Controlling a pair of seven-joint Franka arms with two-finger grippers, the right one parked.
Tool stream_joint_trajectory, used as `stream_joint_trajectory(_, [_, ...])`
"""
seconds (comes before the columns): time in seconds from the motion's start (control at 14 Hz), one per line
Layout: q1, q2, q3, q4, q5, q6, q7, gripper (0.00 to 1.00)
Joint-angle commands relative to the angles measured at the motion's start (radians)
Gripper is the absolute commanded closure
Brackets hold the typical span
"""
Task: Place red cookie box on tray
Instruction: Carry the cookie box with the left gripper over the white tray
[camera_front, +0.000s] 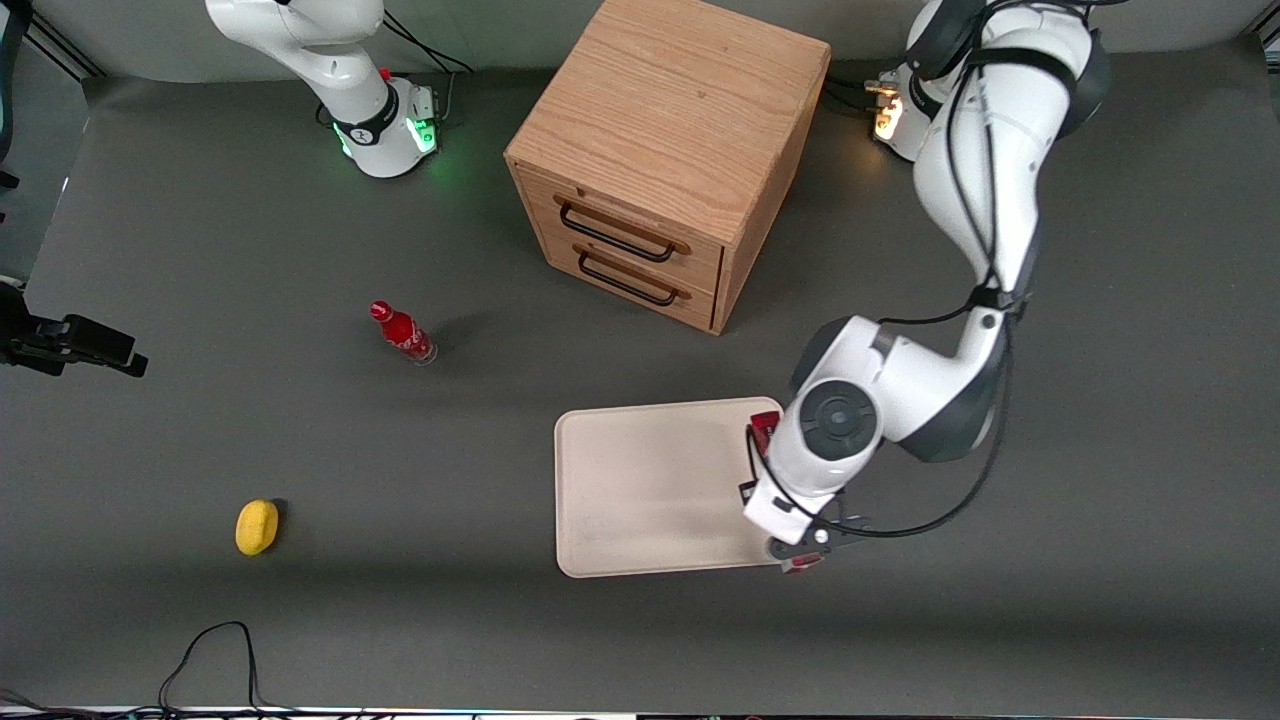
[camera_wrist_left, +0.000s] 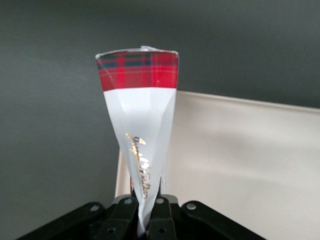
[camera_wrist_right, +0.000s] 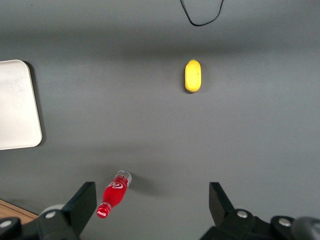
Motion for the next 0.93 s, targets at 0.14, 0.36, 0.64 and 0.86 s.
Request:
stream_joint_trajectory(0.14, [-0.005, -0.006, 0.007, -0.081, 0.052, 0.062, -0.027, 1.00])
stream_joint_trajectory(0.36, [-0.003, -0.009, 0.007, -0.081, 0.059, 0.060, -0.013, 0.00])
stream_joint_trajectory(0.64, [0.021, -0.039, 0.007, -0.076, 0.056, 0.042, 0.005, 0.00])
stream_joint_trajectory(0.86, [0.075, -0.137, 0.018, -0.090, 0.007, -0.033, 0.144, 0.00])
